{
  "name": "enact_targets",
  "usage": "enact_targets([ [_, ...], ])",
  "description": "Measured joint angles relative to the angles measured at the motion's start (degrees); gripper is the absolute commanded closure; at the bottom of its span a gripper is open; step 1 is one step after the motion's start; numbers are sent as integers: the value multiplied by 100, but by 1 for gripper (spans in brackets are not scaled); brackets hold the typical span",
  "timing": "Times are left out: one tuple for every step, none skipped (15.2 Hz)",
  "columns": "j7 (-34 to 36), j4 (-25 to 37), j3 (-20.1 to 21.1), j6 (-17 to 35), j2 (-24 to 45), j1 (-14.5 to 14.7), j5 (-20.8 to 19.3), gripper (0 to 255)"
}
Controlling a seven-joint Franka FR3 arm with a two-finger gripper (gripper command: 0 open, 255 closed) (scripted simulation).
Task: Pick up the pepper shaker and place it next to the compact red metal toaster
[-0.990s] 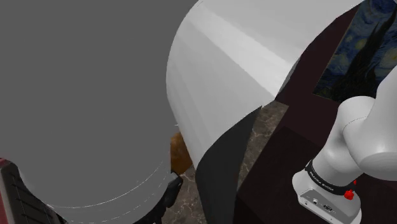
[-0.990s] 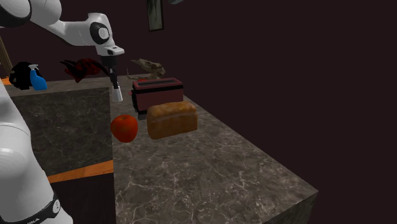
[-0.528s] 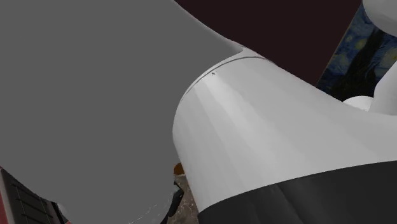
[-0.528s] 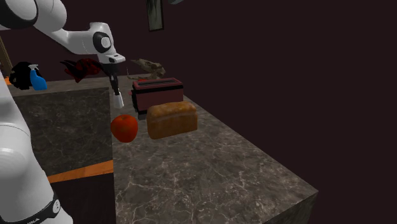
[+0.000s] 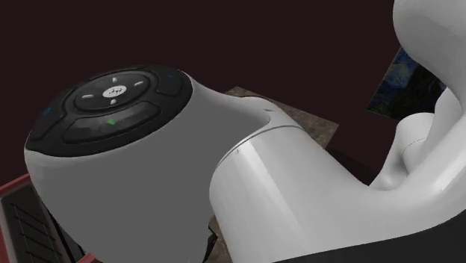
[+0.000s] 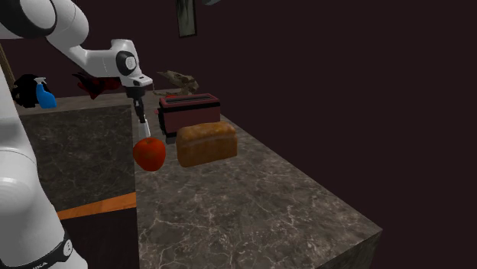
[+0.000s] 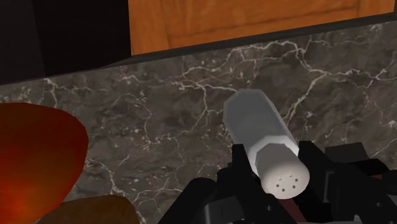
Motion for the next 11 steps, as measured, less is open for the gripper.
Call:
enact_targets([
  [19,-48,-2,69,30,3,-30,255],
  [56,-90,-2,139,71,12,-72,255],
  [87,-134,-4,211,113,20,-114,255],
  [128,-153,-7,269,170,31,-171,255],
  [165,-184,-14,337,225,40,-227,255],
  [168,-240,-19,399,234,37,-237,255],
  [223,-253,-32,471,320,53,-320,255],
  [264,-307,-42,557,369,64,-377,255],
  [295,-328,-49,604,408,74,-419,255],
  [305,-349,-51,633,419,77,-432,255],
  [307,-356,-53,643,423,77,-438,255],
])
